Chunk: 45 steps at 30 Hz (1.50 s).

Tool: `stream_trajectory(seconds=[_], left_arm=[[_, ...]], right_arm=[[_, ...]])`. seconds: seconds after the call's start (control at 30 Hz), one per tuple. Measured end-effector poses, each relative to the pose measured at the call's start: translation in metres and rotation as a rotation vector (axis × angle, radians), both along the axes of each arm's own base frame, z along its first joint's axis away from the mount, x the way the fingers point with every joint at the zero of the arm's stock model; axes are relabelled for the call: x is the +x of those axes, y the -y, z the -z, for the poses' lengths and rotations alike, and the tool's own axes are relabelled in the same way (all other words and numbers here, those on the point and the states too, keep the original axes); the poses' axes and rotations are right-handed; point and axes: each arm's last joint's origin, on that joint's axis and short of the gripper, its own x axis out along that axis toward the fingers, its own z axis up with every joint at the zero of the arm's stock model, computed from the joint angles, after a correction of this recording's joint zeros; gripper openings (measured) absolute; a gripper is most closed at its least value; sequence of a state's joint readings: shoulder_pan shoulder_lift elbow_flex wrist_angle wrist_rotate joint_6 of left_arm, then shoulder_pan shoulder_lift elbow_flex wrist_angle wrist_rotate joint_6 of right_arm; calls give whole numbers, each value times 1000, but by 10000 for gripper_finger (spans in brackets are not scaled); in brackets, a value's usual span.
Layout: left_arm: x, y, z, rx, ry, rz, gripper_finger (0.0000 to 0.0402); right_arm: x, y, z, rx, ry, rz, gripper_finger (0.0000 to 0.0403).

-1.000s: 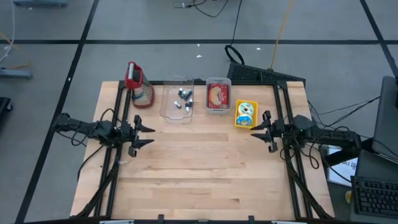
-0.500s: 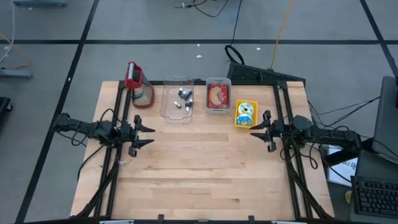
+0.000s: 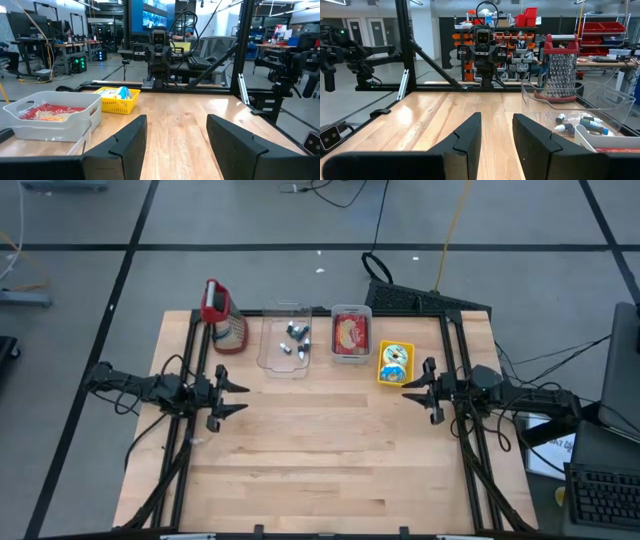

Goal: Pick & Place Food Item
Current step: Return to Home Position

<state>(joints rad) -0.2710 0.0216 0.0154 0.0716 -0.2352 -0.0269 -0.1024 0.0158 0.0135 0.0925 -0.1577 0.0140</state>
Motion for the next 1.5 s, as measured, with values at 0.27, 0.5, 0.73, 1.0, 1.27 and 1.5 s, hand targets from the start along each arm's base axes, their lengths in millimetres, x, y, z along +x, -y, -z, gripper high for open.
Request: stream_trajectory(seconds=[0.27,0.5,0.73,1.0,1.27,1.5], left_arm=[[0,0,0,0,0,0,209],[0,0,0,0,0,0,209],[0,0,0,0,0,0,209],[0,0,0,0,1,0,209],[0,0,0,-2,0,0,209],[0,0,0,-3,0,1,209]], right_arm=[[0,0,0,0,0,0,100],[0,0,0,0,0,0,100],[0,0,0,0,0,0,100],[0,0,0,0,0,0,100],[0,0,0,0,0,0,100],[0,0,0,0,0,0,100]])
